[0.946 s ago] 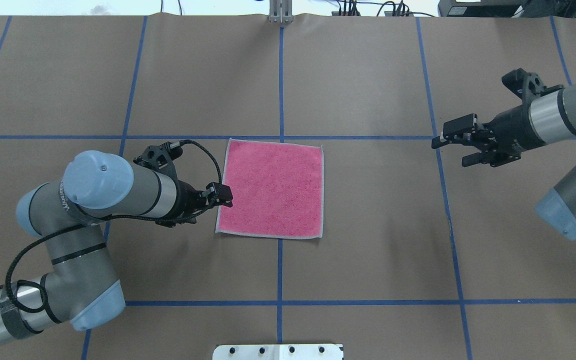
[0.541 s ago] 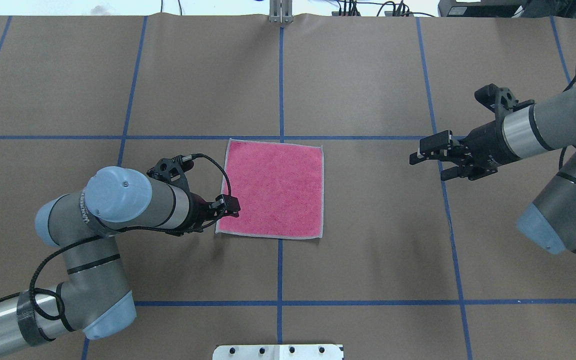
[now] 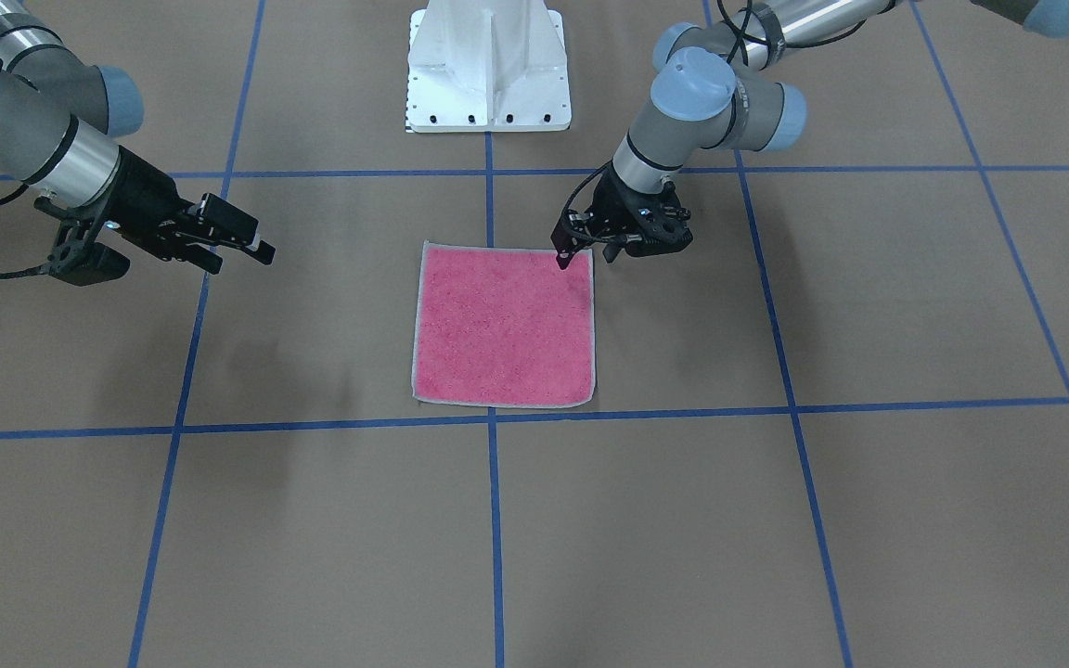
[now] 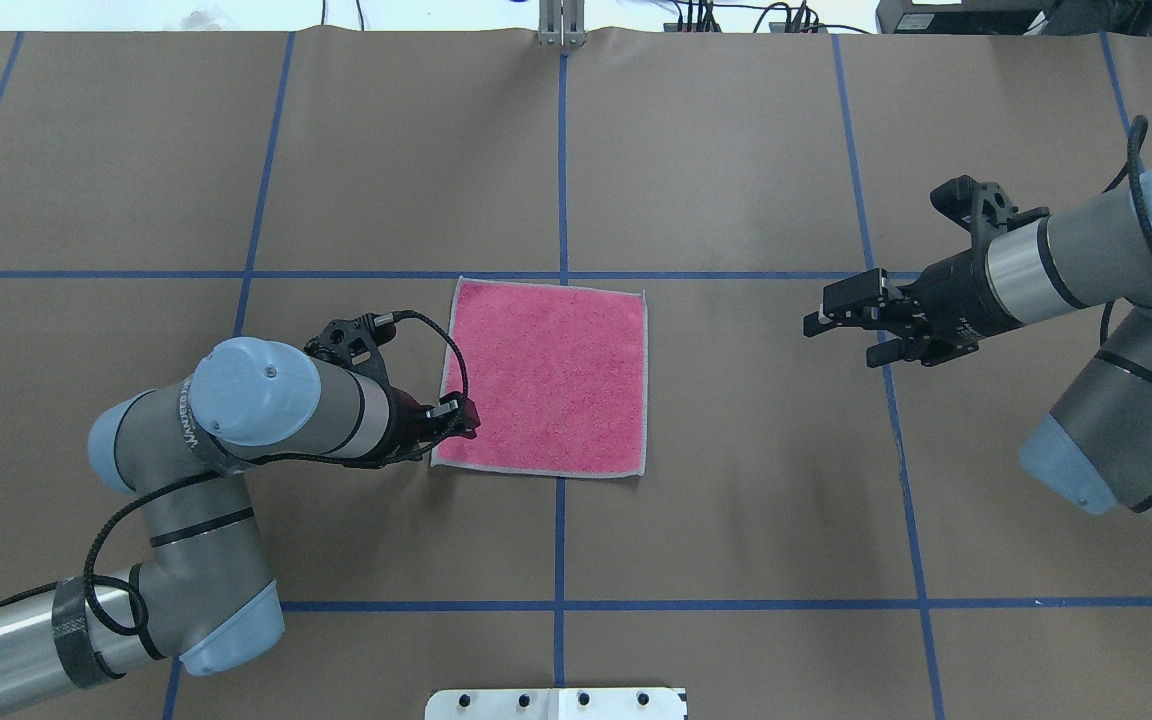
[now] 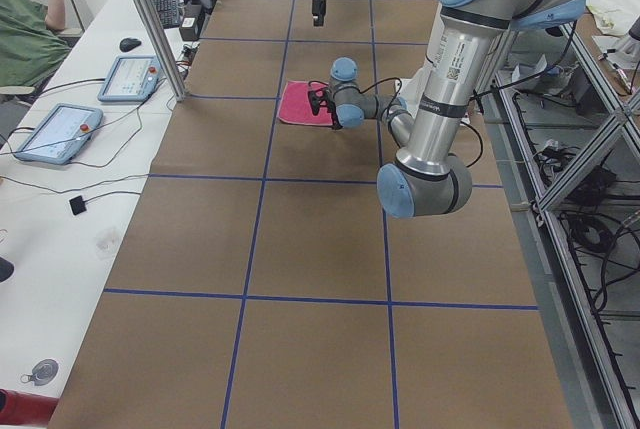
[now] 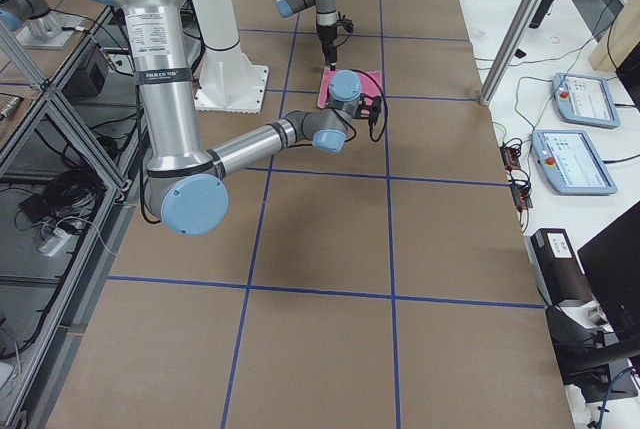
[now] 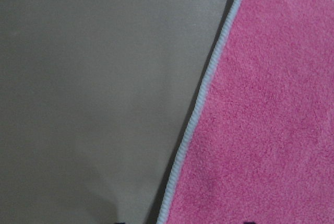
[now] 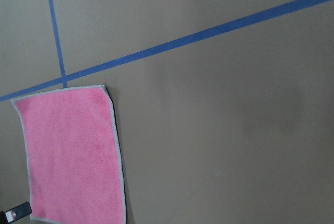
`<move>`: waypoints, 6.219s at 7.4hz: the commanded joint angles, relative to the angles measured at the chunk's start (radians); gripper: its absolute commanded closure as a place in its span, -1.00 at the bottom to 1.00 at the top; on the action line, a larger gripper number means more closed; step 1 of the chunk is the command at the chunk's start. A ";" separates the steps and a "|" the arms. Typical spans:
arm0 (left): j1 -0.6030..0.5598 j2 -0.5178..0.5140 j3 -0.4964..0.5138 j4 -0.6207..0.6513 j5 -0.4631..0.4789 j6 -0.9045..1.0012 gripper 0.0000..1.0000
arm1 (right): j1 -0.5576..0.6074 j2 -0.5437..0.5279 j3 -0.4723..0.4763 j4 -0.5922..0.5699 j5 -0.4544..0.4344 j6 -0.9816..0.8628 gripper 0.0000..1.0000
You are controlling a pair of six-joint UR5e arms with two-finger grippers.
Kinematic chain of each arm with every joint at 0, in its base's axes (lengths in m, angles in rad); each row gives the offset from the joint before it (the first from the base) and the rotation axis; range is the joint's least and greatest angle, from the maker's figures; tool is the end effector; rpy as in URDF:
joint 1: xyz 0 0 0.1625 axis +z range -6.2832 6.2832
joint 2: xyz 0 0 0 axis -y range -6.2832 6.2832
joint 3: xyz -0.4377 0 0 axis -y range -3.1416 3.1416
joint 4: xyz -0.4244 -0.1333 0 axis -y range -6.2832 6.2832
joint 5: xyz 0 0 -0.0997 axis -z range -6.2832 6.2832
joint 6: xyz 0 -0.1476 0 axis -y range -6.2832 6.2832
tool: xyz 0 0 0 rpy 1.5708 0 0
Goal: Fold towel twice with both arms
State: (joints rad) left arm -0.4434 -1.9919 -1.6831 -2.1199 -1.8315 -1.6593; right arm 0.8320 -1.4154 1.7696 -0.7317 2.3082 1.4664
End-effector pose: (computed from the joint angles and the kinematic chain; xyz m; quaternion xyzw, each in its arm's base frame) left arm 0.6069 -0.3937 0.3250 -0.0195 0.5225 -0.1587 0.8375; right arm -0.3816 -0.4695 0.3953 -0.0295 -0.6023 0.0853 0.7932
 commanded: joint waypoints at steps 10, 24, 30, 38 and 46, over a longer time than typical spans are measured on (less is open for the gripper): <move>0.006 -0.001 -0.001 0.000 -0.003 -0.005 -0.12 | 0.003 0.000 -0.004 0.003 0.007 -0.005 -0.99; 0.032 -0.001 -0.026 0.009 -0.006 -0.007 1.00 | -0.075 0.031 -0.004 0.000 -0.051 0.073 -0.99; 0.031 0.001 -0.024 0.009 -0.006 -0.007 1.00 | -0.292 0.234 -0.019 -0.201 -0.326 0.204 -0.98; 0.031 0.001 -0.024 0.009 -0.006 -0.005 1.00 | -0.398 0.268 -0.068 -0.308 -0.411 0.195 -0.44; 0.031 0.001 -0.026 0.008 -0.008 -0.004 1.00 | -0.413 0.279 -0.102 -0.307 -0.411 0.192 0.98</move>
State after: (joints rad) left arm -0.4131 -1.9911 -1.7088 -2.1123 -1.8393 -1.6628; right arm 0.4189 -1.1358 1.6645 -1.0398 1.8962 1.6583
